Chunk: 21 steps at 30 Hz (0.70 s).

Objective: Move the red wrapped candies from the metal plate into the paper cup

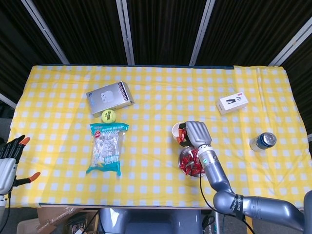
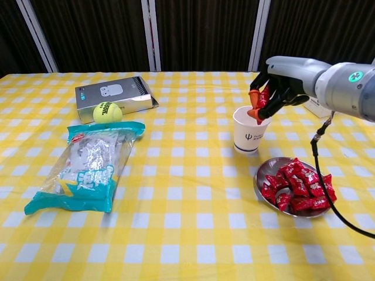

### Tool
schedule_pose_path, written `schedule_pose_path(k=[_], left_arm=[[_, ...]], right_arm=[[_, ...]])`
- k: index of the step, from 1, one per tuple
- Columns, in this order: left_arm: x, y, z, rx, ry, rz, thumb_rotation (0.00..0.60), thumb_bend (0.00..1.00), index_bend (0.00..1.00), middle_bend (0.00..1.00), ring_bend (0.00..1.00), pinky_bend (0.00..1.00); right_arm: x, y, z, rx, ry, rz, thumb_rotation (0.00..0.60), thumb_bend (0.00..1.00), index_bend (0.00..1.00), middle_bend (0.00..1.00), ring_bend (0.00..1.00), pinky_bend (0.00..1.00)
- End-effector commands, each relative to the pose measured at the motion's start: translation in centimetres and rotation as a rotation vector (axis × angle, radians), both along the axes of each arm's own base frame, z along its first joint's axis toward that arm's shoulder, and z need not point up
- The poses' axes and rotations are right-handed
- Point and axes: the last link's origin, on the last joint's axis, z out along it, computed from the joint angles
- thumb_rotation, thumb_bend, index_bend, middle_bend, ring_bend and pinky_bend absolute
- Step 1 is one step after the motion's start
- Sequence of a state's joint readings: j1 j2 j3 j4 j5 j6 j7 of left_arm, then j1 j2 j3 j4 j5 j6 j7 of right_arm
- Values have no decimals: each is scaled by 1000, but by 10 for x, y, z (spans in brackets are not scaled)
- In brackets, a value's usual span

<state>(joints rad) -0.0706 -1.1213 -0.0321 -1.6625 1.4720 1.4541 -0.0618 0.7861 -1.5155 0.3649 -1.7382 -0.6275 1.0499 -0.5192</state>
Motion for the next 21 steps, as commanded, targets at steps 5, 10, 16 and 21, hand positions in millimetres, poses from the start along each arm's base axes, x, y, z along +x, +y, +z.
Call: schedule_pose_path(k=[5,10,16,21], left_arm=[[0,1,1,-8,-10,7,600,43,0,0,0,0],[-1,0,2,-13,-13,12,600,43,0,0,0,0],[-2,0,2,-16,-13,14,600,43,0,0,0,0],[-1,0,2,-17,-12,15,600,43,0,0,0,0]], right_arm=[[10,-20,-8,-8,7,-2,600,514,706,819,922,1000],[6,-27,-14,3,26,-16,600,514,652,819,922,1000],[-2,-30,-22,20,30,-37,600,514,578,819,922,1000],[-6,-31,-24,28,19,-50,600,514,498,819,921,1000]])
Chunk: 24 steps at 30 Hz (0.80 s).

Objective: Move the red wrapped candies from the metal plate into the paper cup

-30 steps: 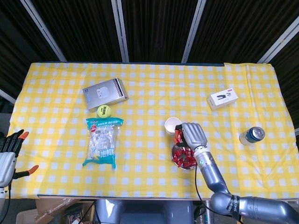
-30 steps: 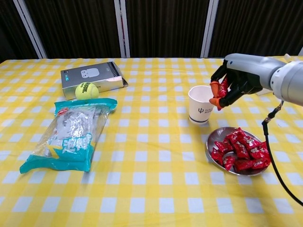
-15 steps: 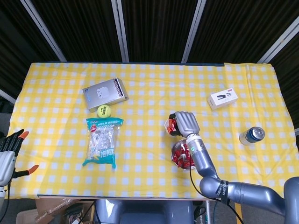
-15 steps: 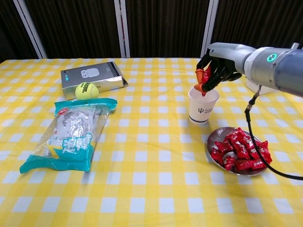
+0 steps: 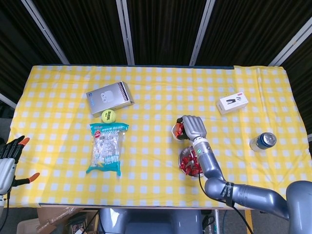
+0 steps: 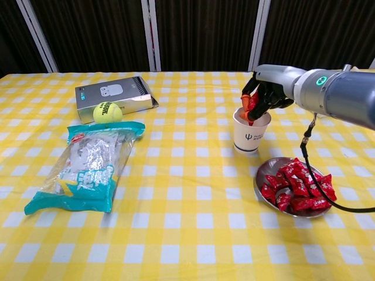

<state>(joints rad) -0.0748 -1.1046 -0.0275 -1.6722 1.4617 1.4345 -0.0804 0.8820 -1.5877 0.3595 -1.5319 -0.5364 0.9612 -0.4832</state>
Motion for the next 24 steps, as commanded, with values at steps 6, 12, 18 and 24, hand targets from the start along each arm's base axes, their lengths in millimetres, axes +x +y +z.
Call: schedule_pose_path(k=[6,12,18,24], left_arm=[[0,0,0,0,0,2,600,43,0,0,0,0],[0,0,0,-1,-2,1,600,42,0,0,0,0],[1,0,0,-2,-2,-3,600,43,0,0,0,0],[2,0,-1,-2,-1,-4,600,43,0,0,0,0]], right_arm=[[0,0,0,2,-23,-1,600,508,423,819,922,1000],[0,1,1,2,-31,0,600,377,368,819,921,1000],[-3,2,3,1,-29,-1,600,260,313,819,922,1000],[-2,2,4,-2,-39,1,600,259,302,819,922,1000]])
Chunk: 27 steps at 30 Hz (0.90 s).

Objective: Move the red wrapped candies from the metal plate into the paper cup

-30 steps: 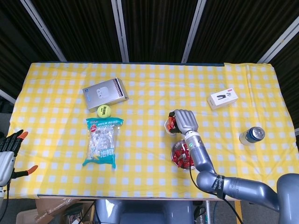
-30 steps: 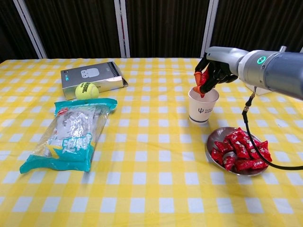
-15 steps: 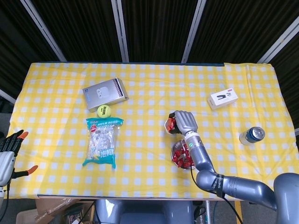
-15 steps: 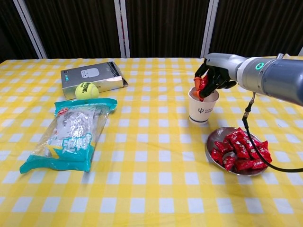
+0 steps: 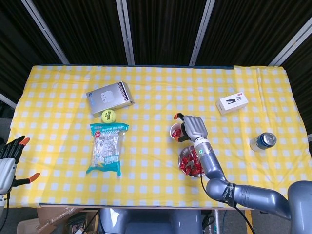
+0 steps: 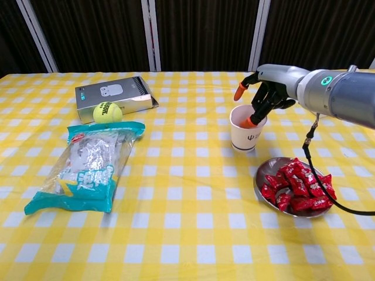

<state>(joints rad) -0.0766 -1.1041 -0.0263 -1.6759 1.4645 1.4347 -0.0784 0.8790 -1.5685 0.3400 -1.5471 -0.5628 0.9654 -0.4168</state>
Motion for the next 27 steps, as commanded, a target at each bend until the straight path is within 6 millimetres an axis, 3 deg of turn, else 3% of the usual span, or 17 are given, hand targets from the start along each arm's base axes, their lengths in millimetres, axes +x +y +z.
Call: schedule_pose_path(k=[1,9,16,22,27], left_arm=[[0,0,0,2,1,1,600,42,0,0,0,0],[-1,0,0,4,1,1,600,43,0,0,0,0],[0,0,1,8,-4,-4,600,43,0,0,0,0],[0,-2,2,12,-5,-13,600,43,0,0,0,0],[2,-3,4,31,-14,-23,600,43,0,0,0,0]], right_arm=[[0,0,1,-1,-2,2,600,259,302,818,921,1000],[12,3,13,-35,-27,43,600,259,302,818,921,1000],[33,22,47,-123,-81,144,600,258,302,819,920,1000],[10,60,60,-99,10,141,600,259,302,819,905,995],[-25,91,50,-58,56,86,600,259,298,819,887,976]])
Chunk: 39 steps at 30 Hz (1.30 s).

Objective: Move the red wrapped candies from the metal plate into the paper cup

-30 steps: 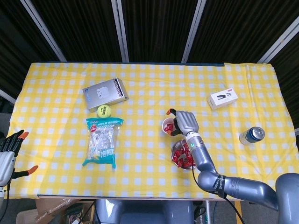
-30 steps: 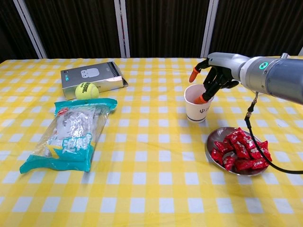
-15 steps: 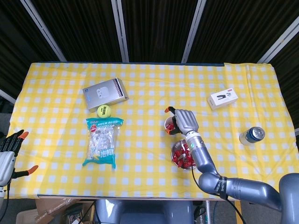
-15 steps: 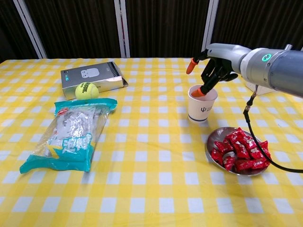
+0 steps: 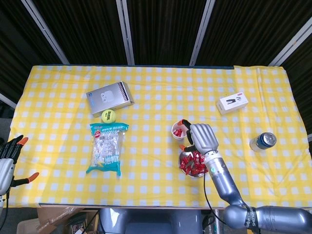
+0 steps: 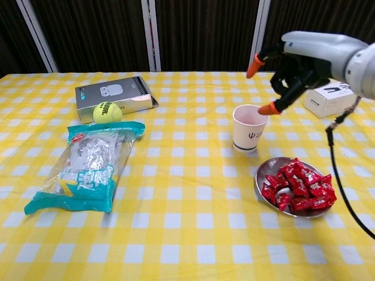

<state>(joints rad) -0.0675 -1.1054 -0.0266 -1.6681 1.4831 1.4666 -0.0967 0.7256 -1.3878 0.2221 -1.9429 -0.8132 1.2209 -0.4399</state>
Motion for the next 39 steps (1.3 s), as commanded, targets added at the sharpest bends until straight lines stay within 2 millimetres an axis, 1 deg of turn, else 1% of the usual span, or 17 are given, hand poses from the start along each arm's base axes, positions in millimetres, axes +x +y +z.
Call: schedule_pose_path(k=[1,2,6,10,14,22,27,34,39], left_arm=[[2,0,0,8,-3,-9,600,43,0,0,0,0],[3,0,0,10,-3,-14,600,43,0,0,0,0],[4,-1,-2,13,-2,-22,600,42,0,0,0,0],[5,-1,-2,16,1,-26,600,43,0,0,0,0],[5,-2,-2,22,4,-29,600,43,0,0,0,0],[4,-2,-1,32,-1,-33,600,43,0,0,0,0],[2,-3,0,32,-7,-30,600,43,0,0,0,0],[3,-1,-1,27,-15,-32,600,43,0,0,0,0],[3,-1,-1,23,-19,-27,600,43,0,0,0,0]], right_arm=[[-30,25,-6,32,52,-50,600,259,289,819,882,972],[-37,30,-10,46,63,-65,600,258,281,818,878,969],[-53,46,-20,93,91,-109,600,250,244,816,868,966],[-57,59,-27,125,91,-128,600,248,243,816,867,966],[-56,65,-35,141,72,-138,600,249,243,816,867,966],[-53,67,-55,168,45,-170,600,237,243,804,857,966],[-52,64,-67,176,41,-190,600,234,243,799,852,966],[-53,57,-80,176,48,-208,600,233,243,797,851,966],[-55,48,-84,141,56,-215,600,233,243,797,850,965]])
